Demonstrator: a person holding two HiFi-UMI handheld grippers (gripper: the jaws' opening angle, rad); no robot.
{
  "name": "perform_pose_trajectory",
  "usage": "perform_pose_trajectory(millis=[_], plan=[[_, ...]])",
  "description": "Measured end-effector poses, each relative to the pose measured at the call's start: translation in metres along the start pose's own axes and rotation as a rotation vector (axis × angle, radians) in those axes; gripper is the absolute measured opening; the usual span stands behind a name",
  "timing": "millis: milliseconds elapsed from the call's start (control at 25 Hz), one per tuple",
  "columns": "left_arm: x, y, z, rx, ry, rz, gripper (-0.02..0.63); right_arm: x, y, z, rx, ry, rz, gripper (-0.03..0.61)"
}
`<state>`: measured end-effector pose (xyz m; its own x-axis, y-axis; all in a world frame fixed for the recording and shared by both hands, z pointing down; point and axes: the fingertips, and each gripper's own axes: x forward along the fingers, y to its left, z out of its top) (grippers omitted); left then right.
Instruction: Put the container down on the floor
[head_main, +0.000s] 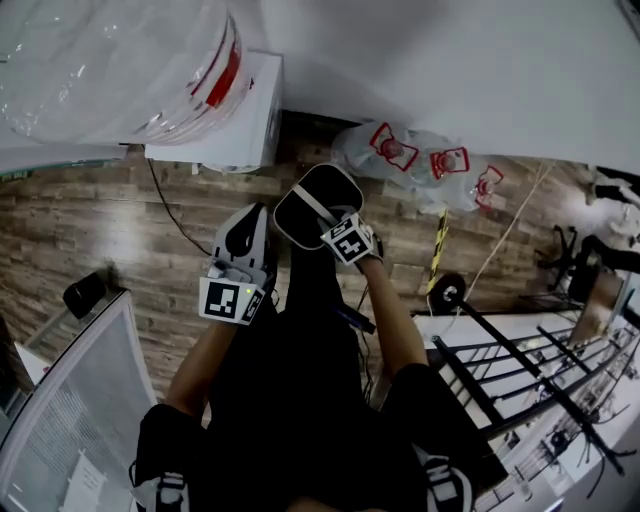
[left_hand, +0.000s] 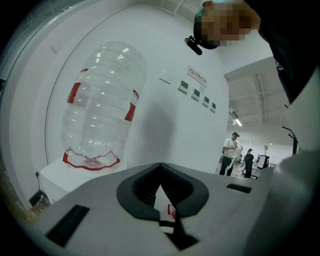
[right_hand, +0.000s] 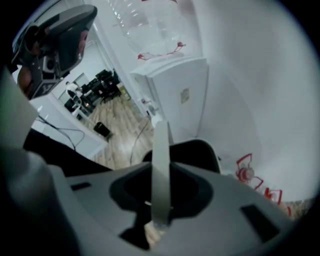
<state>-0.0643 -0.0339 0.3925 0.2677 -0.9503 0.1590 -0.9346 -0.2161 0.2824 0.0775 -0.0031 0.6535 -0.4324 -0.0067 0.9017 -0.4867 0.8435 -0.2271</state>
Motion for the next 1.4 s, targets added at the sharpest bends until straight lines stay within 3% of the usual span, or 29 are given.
perform_pose_trajectory(millis=[680,1400], plan=[[0.047,0.003,-0.044,-0.022,0.05,-0.044,0.026,0.117,-0.069,-0.013,-0.12,0.045,0.029,0.107],[0.086,0.006,-0.091,-0.04,0.093,-0.036,0.026,0.223,-0.117,-0.021,-0.359,0.085,0.077,0.107]])
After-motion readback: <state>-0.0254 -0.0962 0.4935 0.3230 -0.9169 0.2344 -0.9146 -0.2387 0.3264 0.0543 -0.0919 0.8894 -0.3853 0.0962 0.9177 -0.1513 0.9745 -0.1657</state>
